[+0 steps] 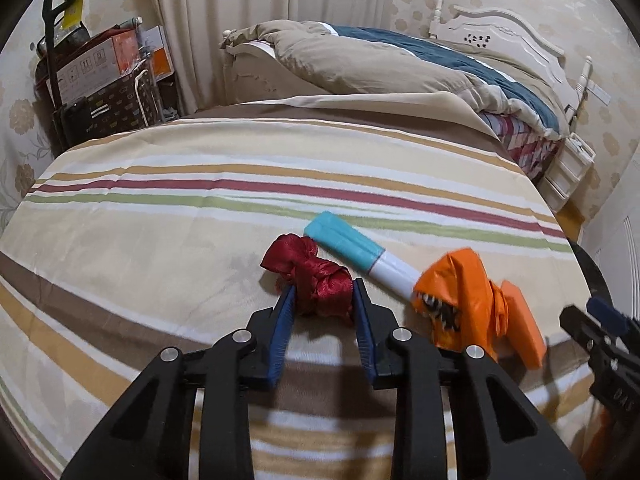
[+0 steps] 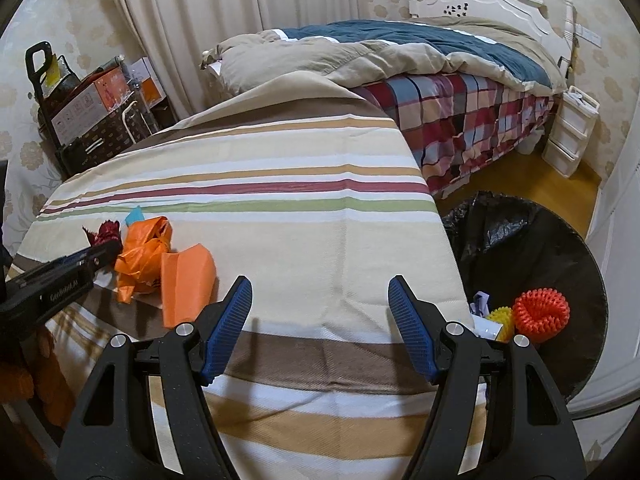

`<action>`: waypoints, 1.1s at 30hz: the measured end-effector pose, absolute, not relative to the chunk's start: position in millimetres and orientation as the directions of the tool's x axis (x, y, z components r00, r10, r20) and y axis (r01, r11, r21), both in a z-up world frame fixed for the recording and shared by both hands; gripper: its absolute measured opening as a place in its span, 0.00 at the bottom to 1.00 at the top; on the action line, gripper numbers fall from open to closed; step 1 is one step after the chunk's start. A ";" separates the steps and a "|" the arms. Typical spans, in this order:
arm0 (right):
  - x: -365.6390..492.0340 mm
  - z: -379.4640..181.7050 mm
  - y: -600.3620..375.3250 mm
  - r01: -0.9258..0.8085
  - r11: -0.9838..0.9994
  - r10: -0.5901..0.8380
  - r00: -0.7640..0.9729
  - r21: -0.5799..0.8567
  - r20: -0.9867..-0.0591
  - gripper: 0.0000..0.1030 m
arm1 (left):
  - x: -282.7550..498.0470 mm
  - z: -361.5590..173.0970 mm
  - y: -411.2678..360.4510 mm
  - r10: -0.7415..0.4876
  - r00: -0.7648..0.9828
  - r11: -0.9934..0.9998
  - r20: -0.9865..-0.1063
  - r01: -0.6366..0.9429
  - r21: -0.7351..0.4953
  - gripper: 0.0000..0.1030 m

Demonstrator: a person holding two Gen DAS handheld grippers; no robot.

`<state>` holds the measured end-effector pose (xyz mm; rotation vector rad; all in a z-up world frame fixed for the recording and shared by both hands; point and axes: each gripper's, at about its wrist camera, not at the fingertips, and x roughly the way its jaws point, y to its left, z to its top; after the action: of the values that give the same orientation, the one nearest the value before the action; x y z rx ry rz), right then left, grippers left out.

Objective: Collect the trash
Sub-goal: 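Grasp the dark red cloth with the left tool, then grasp the orange block with the right tool while the left holds the red cloth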

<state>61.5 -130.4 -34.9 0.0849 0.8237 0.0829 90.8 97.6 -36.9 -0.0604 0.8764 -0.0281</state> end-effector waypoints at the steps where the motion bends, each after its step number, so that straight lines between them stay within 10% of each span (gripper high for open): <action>1: 60.5 -33.2 -128.8 -0.044 0.993 0.110 0.680 0.109 -0.725 0.67 | 88.3 -36.7 98.3 -0.050 0.640 0.998 -0.767 0.001 -0.064 0.30; 16: 60.5 -25.0 -82.3 -0.158 0.983 0.177 0.664 0.095 -0.727 0.65 | 58.3 -33.0 125.5 -0.010 0.659 0.999 -0.752 -0.026 -0.036 0.30; 25: 70.5 -38.7 -59.8 -0.197 0.976 0.198 0.613 0.095 -0.765 0.32 | 52.4 -33.2 131.5 -0.019 0.661 0.998 -0.750 -0.031 -0.052 0.30; 33: 64.2 -37.5 -60.8 -0.196 0.977 0.192 0.620 0.087 -0.761 0.29 | 46.2 -31.1 128.5 -0.040 0.666 0.997 -0.745 -0.021 -0.073 0.30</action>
<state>64.2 -60.8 -37.5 -0.0050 0.8745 0.2233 46.2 128.5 -31.1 -0.0773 0.8424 -0.0110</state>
